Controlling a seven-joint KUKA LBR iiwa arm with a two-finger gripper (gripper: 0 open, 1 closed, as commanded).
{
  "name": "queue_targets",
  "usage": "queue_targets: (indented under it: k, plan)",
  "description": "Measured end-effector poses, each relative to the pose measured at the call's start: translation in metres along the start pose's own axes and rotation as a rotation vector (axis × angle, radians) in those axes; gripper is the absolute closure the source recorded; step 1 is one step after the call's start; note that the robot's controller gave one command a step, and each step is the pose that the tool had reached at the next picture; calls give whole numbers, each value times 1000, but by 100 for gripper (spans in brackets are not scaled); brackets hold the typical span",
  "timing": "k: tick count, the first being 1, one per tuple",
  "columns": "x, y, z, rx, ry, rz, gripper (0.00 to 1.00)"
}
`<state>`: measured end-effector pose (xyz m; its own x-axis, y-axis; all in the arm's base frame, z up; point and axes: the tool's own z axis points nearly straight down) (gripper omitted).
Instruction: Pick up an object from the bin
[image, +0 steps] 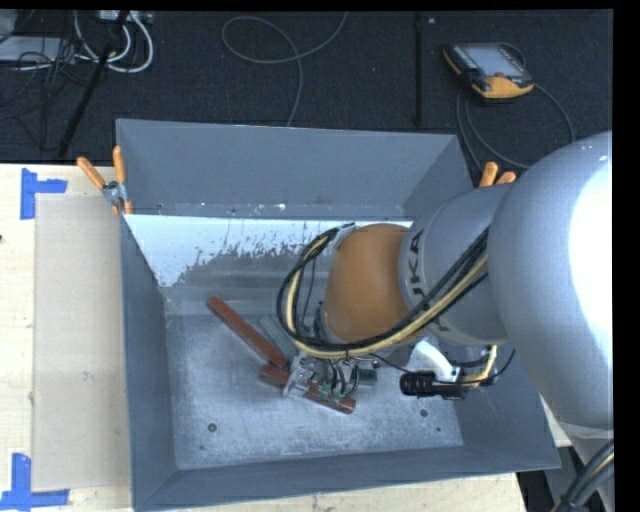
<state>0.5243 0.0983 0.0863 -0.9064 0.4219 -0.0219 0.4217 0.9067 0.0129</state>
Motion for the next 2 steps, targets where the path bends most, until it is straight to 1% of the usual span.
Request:
queue_targets:
  k: [1,2]
  plan:
    - [4,-2,-14,11,20,-2,100]
    - [3,-1,-32,13,23,-3,100]
